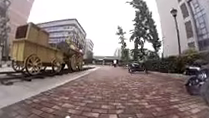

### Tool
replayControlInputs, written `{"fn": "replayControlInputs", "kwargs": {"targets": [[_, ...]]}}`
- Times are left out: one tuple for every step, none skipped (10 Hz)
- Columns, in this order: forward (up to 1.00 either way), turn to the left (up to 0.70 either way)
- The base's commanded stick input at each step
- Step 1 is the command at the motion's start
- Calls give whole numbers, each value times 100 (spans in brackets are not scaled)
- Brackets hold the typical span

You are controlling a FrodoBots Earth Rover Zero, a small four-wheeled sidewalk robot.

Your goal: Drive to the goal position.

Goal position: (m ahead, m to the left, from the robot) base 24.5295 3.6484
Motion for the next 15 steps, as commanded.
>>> {"fn": "replayControlInputs", "kwargs": {"targets": [[45, 0], [45, 0], [45, 0], [45, 0], [45, 0], [45, 0], [45, 0], [45, 0], [45, 0], [45, 0], [45, 0], [45, 0], [45, 0], [45, 0], [45, 0]]}}
